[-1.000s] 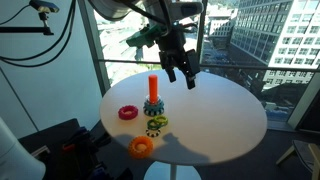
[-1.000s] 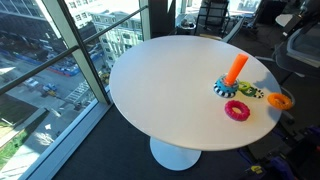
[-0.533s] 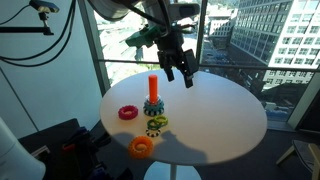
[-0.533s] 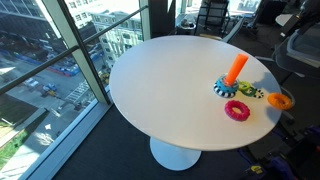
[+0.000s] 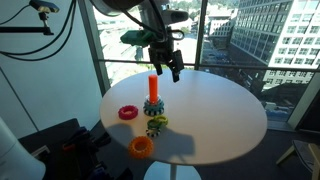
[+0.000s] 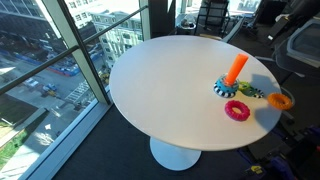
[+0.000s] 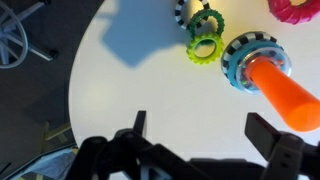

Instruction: Remove the circular object from the orange object

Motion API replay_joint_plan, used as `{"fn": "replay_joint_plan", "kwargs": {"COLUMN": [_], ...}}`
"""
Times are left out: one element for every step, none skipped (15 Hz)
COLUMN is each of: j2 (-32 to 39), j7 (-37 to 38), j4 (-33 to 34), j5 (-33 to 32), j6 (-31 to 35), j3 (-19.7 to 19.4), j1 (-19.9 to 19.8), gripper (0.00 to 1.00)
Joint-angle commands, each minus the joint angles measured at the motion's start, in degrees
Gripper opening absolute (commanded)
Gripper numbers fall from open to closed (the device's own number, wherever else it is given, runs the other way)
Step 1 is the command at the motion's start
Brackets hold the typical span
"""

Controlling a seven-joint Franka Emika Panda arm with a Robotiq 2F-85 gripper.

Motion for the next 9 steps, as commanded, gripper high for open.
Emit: {"fn": "replay_joint_plan", "kwargs": {"j2": [-0.1,0.0,0.0,0.1,0.2,0.4,0.6,0.8,1.1], "j7": [-8.1,-9.6,-11.6,-12.7,-13.8,-14.7,-15.4,-15.7,-15.8], "j4": [0.1,0.2,0.3,0.3,0.4,0.5,0.6,0.6,0.6], "j5": [7.9,9.5,11.4,12.4,13.3,14.0,14.3,14.3,14.0], "j6": [-2.7,-3.5,-4.6,-5.4,-6.2,-7.1,-7.7,-8.4,-8.7], "j3": [-0.8,-0.7,-0.7,-0.6,-0.5,-0.3,-0.1,0.1,0.5], "j1": [3.0,3.5,4.1,4.5,4.9,5.3,5.6,5.9,6.2], "gripper": [1.00,1.00,1.00,1.00,1.00,1.00,1.00,1.00,1.00]}}
